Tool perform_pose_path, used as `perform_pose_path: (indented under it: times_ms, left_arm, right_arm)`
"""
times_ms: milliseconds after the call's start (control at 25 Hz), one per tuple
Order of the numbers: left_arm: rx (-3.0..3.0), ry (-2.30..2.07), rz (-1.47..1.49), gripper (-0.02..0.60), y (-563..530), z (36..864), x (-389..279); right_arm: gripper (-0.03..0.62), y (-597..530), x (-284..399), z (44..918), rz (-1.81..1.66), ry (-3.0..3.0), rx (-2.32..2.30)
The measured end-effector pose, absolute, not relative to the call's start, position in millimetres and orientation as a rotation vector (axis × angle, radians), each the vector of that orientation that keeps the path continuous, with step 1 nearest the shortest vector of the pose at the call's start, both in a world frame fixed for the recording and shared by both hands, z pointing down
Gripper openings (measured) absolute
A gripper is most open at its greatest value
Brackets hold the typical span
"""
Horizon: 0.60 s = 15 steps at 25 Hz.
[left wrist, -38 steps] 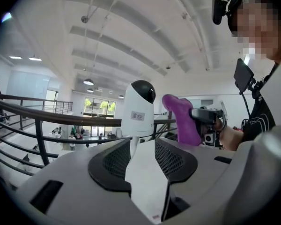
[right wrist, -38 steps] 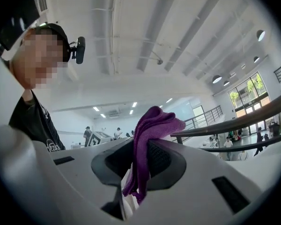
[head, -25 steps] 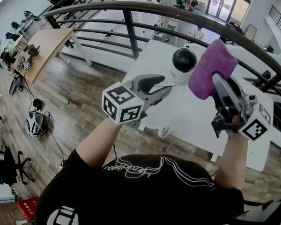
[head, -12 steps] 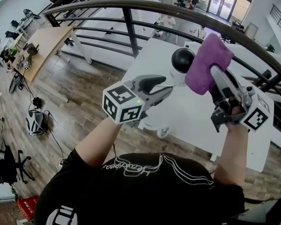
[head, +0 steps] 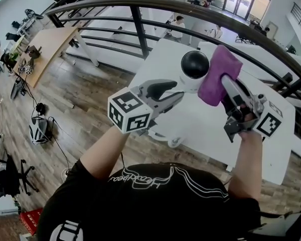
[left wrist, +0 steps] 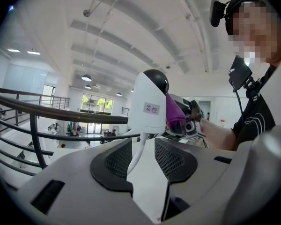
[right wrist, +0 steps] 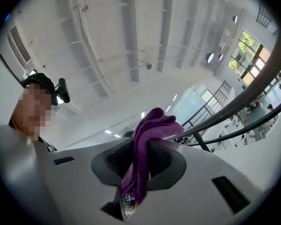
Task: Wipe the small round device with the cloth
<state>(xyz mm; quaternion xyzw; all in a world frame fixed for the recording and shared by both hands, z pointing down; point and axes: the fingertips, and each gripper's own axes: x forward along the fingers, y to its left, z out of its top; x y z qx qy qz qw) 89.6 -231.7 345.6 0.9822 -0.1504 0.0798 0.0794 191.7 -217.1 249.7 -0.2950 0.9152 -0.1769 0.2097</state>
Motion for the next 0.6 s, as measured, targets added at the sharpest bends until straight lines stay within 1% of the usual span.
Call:
perform_pose_path:
  times_ms: [360, 600]
  left_arm:
    - [2.948, -0.463, 0.181, 0.153, -239.1, 342.5, 87.8]
    - [2.950, -0.452, 0.159, 0.153, -240.3, 344.2, 89.4]
  right_arm:
    - [0.063, -230.6, 198.5, 295.7, -0.630, 2.538, -0.858]
    - [0.063, -231.9, 201.1, 312.4, -0.663, 2.521, -0.856]
